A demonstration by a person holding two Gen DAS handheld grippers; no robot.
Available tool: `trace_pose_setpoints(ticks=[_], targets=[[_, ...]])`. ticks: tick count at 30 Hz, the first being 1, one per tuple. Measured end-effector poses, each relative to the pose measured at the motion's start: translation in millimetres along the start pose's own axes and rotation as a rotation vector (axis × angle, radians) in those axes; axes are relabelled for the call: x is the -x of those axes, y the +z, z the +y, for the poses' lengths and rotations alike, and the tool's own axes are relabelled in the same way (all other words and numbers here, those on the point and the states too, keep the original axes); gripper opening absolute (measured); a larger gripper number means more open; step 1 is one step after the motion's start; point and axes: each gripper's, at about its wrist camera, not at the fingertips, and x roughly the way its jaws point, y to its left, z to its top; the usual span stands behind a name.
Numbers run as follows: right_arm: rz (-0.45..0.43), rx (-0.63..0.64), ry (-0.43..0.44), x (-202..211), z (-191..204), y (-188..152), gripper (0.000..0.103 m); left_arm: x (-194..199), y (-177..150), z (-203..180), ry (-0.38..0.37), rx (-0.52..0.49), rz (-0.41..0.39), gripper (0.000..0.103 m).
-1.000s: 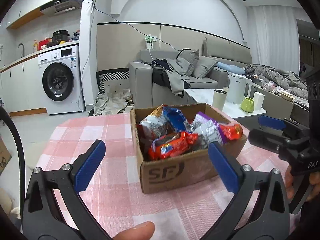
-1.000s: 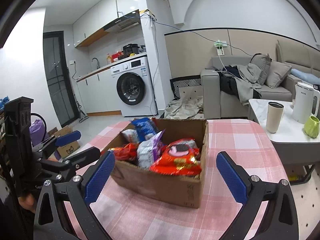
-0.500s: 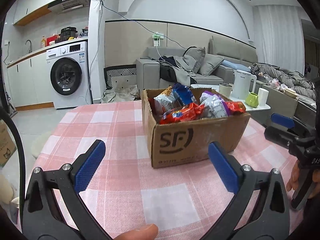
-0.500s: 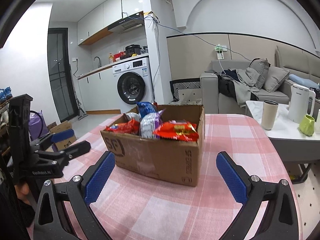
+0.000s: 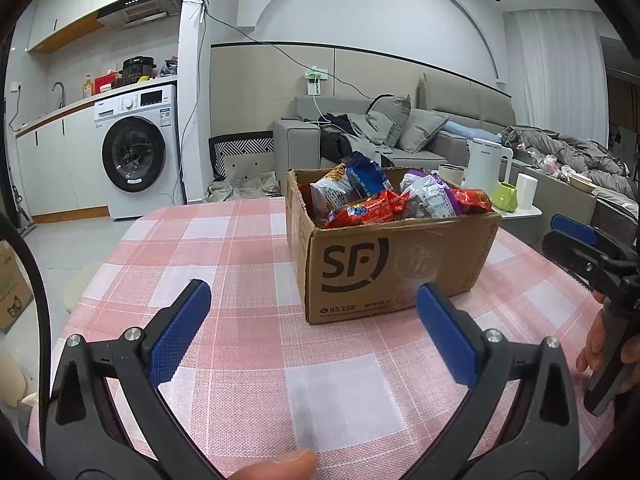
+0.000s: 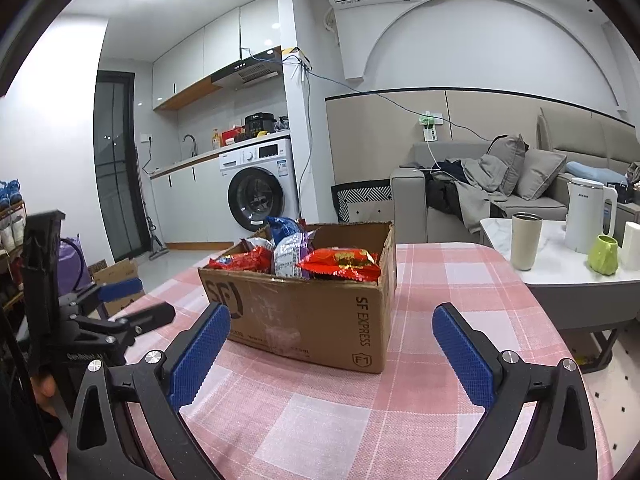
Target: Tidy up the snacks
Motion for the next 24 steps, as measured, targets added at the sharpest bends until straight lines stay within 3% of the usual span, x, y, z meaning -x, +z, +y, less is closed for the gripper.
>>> trace_pose_setpoints(ticks=[24], targets=[[0.004, 0.005, 0.000, -1.9, -0.6, -2.0, 0.103, -1.1, -0.1, 0.4, 0.004, 0.007, -0.003, 0.103]])
